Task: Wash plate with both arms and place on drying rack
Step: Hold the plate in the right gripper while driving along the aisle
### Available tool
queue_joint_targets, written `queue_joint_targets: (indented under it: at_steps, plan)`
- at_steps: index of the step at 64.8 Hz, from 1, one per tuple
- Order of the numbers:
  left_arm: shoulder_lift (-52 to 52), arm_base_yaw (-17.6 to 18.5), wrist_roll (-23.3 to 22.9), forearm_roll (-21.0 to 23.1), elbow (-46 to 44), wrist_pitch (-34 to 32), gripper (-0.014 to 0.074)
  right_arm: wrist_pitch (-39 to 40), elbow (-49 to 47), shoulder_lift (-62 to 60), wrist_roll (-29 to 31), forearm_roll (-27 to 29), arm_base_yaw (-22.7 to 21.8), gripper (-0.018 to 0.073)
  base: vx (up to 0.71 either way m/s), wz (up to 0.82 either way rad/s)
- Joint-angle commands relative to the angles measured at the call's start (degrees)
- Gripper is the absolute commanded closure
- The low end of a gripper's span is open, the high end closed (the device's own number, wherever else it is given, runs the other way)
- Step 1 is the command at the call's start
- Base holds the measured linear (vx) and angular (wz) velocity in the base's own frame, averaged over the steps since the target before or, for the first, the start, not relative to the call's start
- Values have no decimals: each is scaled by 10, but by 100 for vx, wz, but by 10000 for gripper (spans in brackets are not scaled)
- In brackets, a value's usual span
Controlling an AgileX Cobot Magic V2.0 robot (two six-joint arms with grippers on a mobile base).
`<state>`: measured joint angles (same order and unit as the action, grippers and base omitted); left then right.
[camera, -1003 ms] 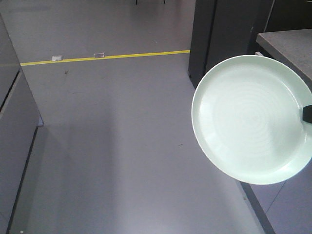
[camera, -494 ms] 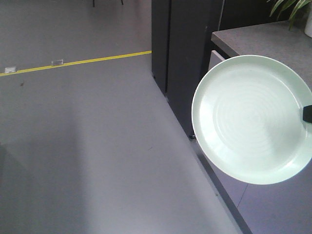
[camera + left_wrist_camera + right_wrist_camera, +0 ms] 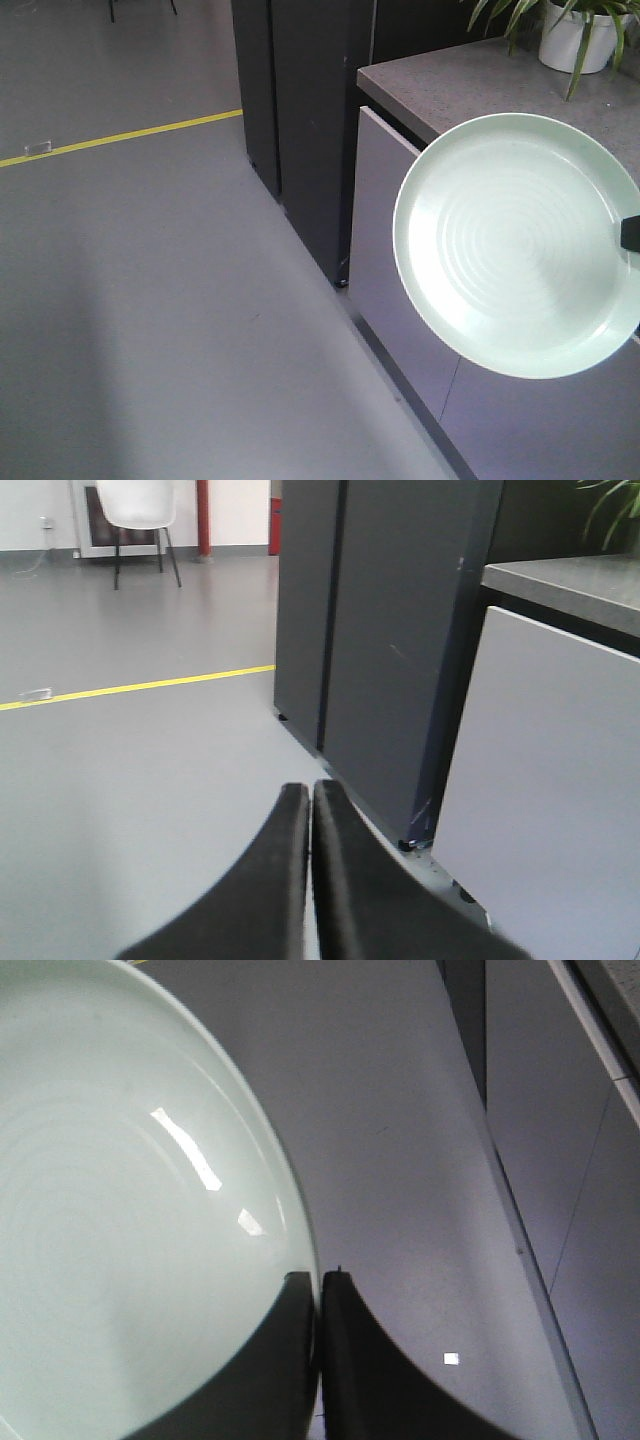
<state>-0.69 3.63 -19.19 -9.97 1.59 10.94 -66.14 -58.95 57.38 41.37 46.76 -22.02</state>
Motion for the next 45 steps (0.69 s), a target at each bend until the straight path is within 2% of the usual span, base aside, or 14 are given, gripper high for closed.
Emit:
queue_joint_targets:
  at_steps: [1,45]
  plan:
    - [-7,3,-1,1,10,-39,603,21,-14,-6,5,33,-4,566,9,-27]
    - [-7,3,-1,1,10,-39,603,21,-14,-6,5,33,-4,566,11,-23]
